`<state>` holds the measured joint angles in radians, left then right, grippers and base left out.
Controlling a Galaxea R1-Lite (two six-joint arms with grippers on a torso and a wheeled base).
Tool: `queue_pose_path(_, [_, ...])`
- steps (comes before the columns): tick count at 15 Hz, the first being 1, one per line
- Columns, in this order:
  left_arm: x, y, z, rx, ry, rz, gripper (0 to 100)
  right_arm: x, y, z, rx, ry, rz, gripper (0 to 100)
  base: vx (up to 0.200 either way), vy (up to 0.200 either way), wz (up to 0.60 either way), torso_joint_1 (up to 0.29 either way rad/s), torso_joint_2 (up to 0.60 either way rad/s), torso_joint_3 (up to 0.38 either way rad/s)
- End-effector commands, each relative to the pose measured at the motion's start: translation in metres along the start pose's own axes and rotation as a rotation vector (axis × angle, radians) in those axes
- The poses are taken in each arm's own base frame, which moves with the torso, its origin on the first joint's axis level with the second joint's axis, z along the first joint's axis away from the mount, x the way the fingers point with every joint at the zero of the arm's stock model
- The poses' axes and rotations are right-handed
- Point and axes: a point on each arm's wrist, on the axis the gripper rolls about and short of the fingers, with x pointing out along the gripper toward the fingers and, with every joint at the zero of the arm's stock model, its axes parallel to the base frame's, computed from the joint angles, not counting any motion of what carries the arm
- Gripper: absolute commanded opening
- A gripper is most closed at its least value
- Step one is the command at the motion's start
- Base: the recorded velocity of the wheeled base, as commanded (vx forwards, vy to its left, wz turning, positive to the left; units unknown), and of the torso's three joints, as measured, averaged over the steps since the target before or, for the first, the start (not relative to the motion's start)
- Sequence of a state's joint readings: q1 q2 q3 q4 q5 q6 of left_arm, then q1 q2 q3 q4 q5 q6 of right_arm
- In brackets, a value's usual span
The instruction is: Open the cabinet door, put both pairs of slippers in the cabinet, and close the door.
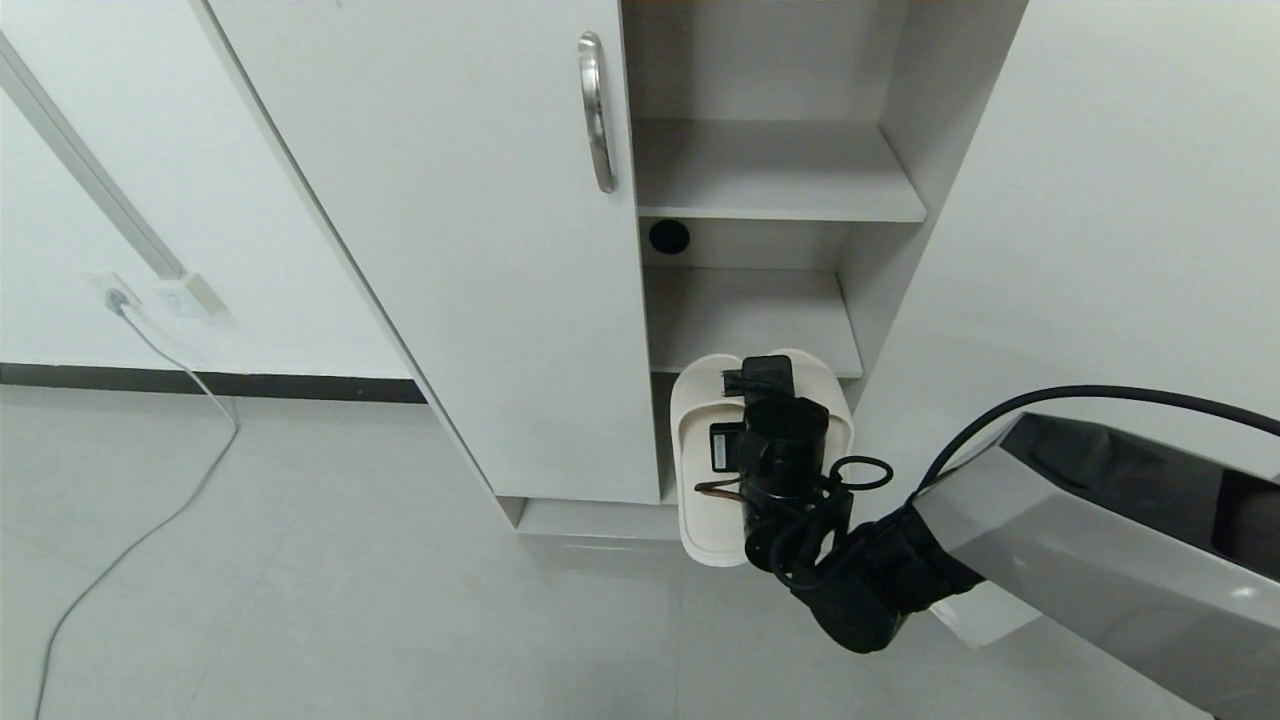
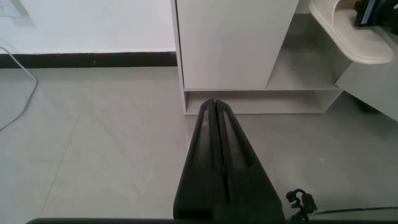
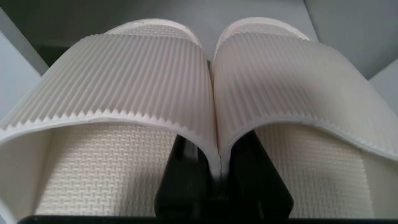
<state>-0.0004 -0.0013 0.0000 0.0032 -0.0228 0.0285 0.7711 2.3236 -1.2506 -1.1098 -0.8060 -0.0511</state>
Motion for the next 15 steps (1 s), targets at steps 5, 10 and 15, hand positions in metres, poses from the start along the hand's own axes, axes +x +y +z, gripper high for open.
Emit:
queue_pose_path(5, [0.000, 0.000, 0.000, 0.001, 0.001, 0.000, 0, 0.003, -0.004, 0.001, 0.002, -0.002, -0.008, 0, 0.200, 0.000, 0.00, 0.000, 0.00, 0.004])
queue_pose_path(10, [0.000, 0.000, 0.000, 0.001, 0.001, 0.000, 0, 0.012, -0.011, -0.004, -0.002, 0.004, -0.028, 0, 0.200, 0.000, 0.00, 0.002, 0.00, 0.002])
queue_pose_path(15, [0.000, 0.000, 0.000, -0.001, 0.001, 0.000, 0, 0.020, -0.010, -0.010, 0.025, -0.016, -0.019, 0, 0.160, 0.000, 0.00, 0.001, 0.00, 0.000])
